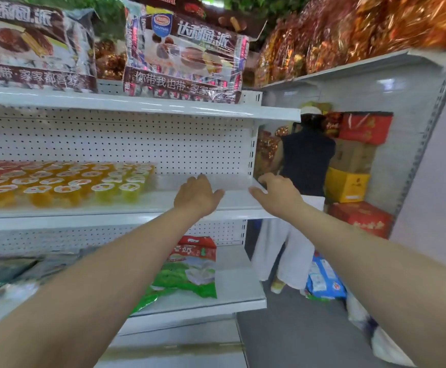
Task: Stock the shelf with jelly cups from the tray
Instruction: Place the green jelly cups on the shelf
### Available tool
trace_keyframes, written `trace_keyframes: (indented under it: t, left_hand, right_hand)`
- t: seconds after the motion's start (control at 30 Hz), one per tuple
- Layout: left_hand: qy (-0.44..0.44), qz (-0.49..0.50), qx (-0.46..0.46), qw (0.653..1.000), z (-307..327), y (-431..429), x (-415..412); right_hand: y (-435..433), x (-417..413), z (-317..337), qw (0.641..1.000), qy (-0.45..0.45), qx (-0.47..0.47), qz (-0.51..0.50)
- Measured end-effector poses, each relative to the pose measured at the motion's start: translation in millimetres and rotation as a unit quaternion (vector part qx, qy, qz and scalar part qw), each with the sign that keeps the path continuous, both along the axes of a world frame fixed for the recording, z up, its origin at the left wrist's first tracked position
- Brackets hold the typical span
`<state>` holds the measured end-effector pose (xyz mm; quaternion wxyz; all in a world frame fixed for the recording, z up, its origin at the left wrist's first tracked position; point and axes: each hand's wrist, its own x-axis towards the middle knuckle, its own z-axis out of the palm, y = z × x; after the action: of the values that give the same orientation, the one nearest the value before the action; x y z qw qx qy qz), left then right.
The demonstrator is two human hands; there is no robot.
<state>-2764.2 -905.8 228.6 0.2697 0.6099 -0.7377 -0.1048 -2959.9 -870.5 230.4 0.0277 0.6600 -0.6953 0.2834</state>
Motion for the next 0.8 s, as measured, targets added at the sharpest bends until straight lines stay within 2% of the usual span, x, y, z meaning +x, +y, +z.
trace_keyframes:
  t: [0.33, 0.5, 0.67, 0.8]
  left_hand:
    - [-0.04, -0.064, 0.116, 0.99, -136.6, 13.7, -57.7]
    - [-0.066, -0.085, 0.208, 0.972, -236.1, 28.0, -67.3]
    - [-0.11, -0.109, 0.341, 0.927, -353.4, 52.8, -57.2]
    - [-0.127, -0.126, 0.43, 0.885, -433.7, 78.2, -38.2]
  right_hand:
    - [42.0, -64.6, -120.0, 0.988, -0.031, 0.134, -0.076]
    - [52.1, -74.6, -209.0, 0.964, -0.1, 0.232, -0.085]
    - [68.4, -65.6, -315.9, 0.921, -0.136, 0.346, -0.113]
    - [94.8, -50.0, -401.2, 0.874, -0.175, 0.44, -0.111]
